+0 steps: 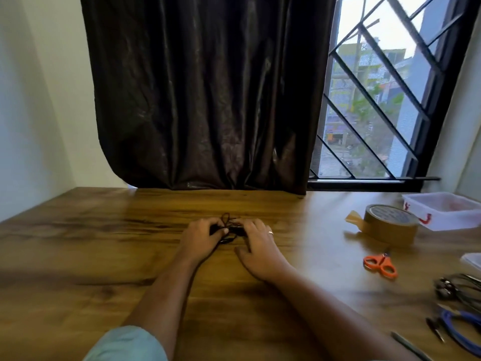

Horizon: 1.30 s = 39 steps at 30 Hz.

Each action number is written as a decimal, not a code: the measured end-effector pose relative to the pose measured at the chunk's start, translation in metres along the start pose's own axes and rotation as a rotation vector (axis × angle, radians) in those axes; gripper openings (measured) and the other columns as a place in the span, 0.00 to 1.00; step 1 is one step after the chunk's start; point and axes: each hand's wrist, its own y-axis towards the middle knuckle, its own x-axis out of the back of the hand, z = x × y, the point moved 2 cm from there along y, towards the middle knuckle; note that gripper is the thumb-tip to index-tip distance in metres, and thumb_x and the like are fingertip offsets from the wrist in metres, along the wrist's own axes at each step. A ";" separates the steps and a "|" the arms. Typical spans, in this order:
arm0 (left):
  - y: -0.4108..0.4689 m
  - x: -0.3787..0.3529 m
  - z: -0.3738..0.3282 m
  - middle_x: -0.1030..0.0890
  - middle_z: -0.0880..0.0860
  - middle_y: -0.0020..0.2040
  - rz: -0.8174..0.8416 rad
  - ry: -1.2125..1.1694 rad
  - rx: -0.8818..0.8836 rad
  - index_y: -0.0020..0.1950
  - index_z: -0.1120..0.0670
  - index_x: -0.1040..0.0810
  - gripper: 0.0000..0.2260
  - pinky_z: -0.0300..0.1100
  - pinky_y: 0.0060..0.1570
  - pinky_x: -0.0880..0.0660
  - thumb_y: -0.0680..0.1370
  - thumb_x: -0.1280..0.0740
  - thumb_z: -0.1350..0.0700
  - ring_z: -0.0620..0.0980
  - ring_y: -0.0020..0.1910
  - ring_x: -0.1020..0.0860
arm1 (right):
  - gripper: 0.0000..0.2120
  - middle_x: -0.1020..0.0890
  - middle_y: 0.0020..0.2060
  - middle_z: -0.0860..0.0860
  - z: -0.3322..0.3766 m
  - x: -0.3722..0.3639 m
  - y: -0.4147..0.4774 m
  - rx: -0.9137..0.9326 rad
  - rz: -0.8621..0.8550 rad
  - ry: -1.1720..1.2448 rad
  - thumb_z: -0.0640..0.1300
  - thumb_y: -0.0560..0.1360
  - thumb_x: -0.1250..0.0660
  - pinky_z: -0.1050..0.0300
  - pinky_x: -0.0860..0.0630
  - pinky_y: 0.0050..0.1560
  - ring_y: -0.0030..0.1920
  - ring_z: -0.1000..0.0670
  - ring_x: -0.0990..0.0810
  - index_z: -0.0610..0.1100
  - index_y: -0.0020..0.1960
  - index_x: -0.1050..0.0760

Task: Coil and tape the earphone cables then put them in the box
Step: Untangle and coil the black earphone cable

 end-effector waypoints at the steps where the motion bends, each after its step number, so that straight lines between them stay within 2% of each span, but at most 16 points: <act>1: -0.002 -0.003 -0.007 0.21 0.44 0.37 0.011 -0.053 -0.046 0.40 0.44 0.25 0.06 0.40 0.36 0.31 0.76 0.32 0.51 0.45 0.38 0.23 | 0.26 0.35 0.67 0.50 -0.004 0.004 -0.002 -0.016 -0.026 0.026 0.43 0.76 0.36 0.52 0.36 0.68 0.67 0.47 0.38 0.50 0.72 0.39; 5: -0.008 -0.013 -0.032 0.20 0.48 0.39 -0.042 -0.378 -0.095 0.42 0.51 0.23 0.07 0.38 0.39 0.27 0.79 0.37 0.55 0.45 0.40 0.21 | 0.18 0.29 0.61 0.51 -0.028 0.018 -0.006 -0.057 -0.111 -0.051 0.43 0.77 0.36 0.55 0.31 0.61 0.62 0.48 0.34 0.50 0.66 0.31; 7: -0.007 -0.018 -0.040 0.21 0.50 0.38 -0.078 -0.545 -0.028 0.42 0.52 0.25 0.08 0.42 0.40 0.26 0.80 0.39 0.54 0.48 0.39 0.22 | 0.08 0.22 0.52 0.52 -0.037 0.027 -0.007 -0.118 -0.191 0.122 0.41 0.78 0.38 0.62 0.28 0.50 0.54 0.51 0.26 0.49 0.56 0.24; 9: -0.001 -0.021 -0.050 0.22 0.51 0.37 -0.116 -0.674 0.055 0.42 0.52 0.25 0.09 0.44 0.38 0.28 0.81 0.40 0.54 0.49 0.37 0.24 | 0.09 0.20 0.44 0.51 -0.042 0.036 -0.008 -0.190 -0.195 0.368 0.39 0.79 0.40 0.66 0.28 0.40 0.44 0.53 0.22 0.49 0.48 0.23; 11: 0.008 -0.026 -0.061 0.22 0.52 0.37 -0.089 -0.738 0.111 0.42 0.53 0.26 0.09 0.44 0.37 0.30 0.81 0.39 0.54 0.50 0.36 0.24 | 0.10 0.20 0.39 0.50 -0.044 0.040 -0.007 -0.192 -0.143 0.514 0.40 0.80 0.41 0.64 0.27 0.37 0.38 0.54 0.23 0.49 0.45 0.23; 14: 0.017 -0.043 -0.081 0.22 0.56 0.36 -0.036 -0.780 0.149 0.43 0.55 0.26 0.09 0.46 0.35 0.29 0.79 0.37 0.51 0.54 0.35 0.25 | 0.11 0.21 0.38 0.49 -0.044 0.045 -0.004 -0.196 -0.121 0.840 0.48 0.81 0.42 0.60 0.26 0.39 0.37 0.53 0.23 0.46 0.50 0.23; 16: 0.023 -0.056 -0.091 0.23 0.54 0.35 -0.082 -0.743 0.152 0.42 0.54 0.26 0.09 0.45 0.34 0.29 0.77 0.35 0.50 0.52 0.34 0.25 | 0.14 0.20 0.36 0.50 -0.048 0.052 -0.002 -0.201 -0.091 1.053 0.51 0.81 0.44 0.63 0.25 0.33 0.33 0.55 0.22 0.43 0.54 0.25; 18: 0.026 -0.063 -0.096 0.25 0.54 0.35 -0.122 -0.657 0.123 0.41 0.53 0.27 0.08 0.46 0.35 0.28 0.76 0.33 0.51 0.49 0.35 0.27 | 0.16 0.18 0.37 0.50 -0.052 0.057 0.001 -0.180 -0.031 1.086 0.51 0.77 0.39 0.62 0.23 0.32 0.34 0.55 0.20 0.40 0.56 0.26; 20: 0.030 -0.063 -0.094 0.26 0.54 0.36 -0.144 -0.596 0.093 0.40 0.53 0.29 0.08 0.44 0.34 0.29 0.76 0.33 0.52 0.48 0.35 0.28 | 0.14 0.17 0.43 0.47 -0.058 0.057 0.005 -0.191 0.007 1.036 0.46 0.75 0.32 0.54 0.19 0.41 0.42 0.48 0.17 0.40 0.57 0.26; 22: 0.030 -0.059 -0.089 0.27 0.54 0.37 -0.138 -0.653 0.089 0.41 0.55 0.30 0.08 0.41 0.33 0.29 0.76 0.32 0.55 0.48 0.34 0.27 | 0.09 0.17 0.45 0.44 -0.065 0.055 0.009 -0.223 -0.033 0.976 0.34 0.75 0.34 0.48 0.19 0.47 0.45 0.44 0.17 0.42 0.54 0.24; 26: 0.026 -0.056 -0.094 0.25 0.50 0.37 -0.004 -0.874 0.136 0.41 0.56 0.31 0.07 0.32 0.23 0.34 0.78 0.36 0.63 0.39 0.27 0.26 | 0.13 0.20 0.38 0.45 -0.070 0.066 0.010 -0.316 -0.202 0.969 0.30 0.77 0.44 0.61 0.28 0.24 0.26 0.52 0.25 0.44 0.49 0.24; 29: 0.027 -0.051 -0.095 0.25 0.50 0.37 -0.010 -0.937 0.196 0.42 0.56 0.31 0.07 0.32 0.24 0.37 0.79 0.39 0.64 0.40 0.26 0.28 | 0.10 0.22 0.33 0.47 -0.081 0.077 0.008 -0.358 -0.287 1.002 0.37 0.82 0.47 0.65 0.39 0.19 0.19 0.56 0.33 0.43 0.54 0.28; 32: 0.031 -0.044 -0.085 0.25 0.50 0.38 -0.056 -0.945 0.300 0.41 0.52 0.31 0.10 0.31 0.21 0.38 0.81 0.42 0.62 0.44 0.28 0.31 | 0.11 0.25 0.28 0.49 -0.090 0.085 0.008 -0.396 -0.322 1.049 0.39 0.82 0.50 0.65 0.43 0.21 0.20 0.55 0.38 0.43 0.57 0.29; 35: 0.029 -0.042 -0.082 0.23 0.50 0.42 -0.006 -0.912 0.307 0.42 0.52 0.29 0.10 0.31 0.19 0.39 0.81 0.43 0.62 0.43 0.26 0.33 | 0.11 0.23 0.32 0.48 -0.084 0.086 0.006 -0.401 -0.296 1.060 0.37 0.81 0.48 0.62 0.38 0.22 0.23 0.54 0.32 0.45 0.56 0.28; 37: 0.027 -0.044 -0.087 0.21 0.51 0.48 0.046 -0.919 0.275 0.45 0.53 0.25 0.11 0.30 0.19 0.38 0.81 0.44 0.64 0.42 0.25 0.34 | 0.13 0.19 0.42 0.47 -0.082 0.084 0.006 -0.352 -0.279 0.936 0.35 0.78 0.43 0.54 0.25 0.32 0.34 0.48 0.21 0.48 0.56 0.27; 39: 0.025 -0.045 -0.093 0.21 0.52 0.52 0.090 -0.924 0.220 0.50 0.53 0.23 0.12 0.30 0.20 0.38 0.80 0.44 0.66 0.41 0.24 0.33 | 0.18 0.20 0.52 0.48 -0.081 0.078 0.007 -0.287 -0.250 0.721 0.34 0.75 0.39 0.47 0.20 0.46 0.48 0.45 0.18 0.52 0.59 0.27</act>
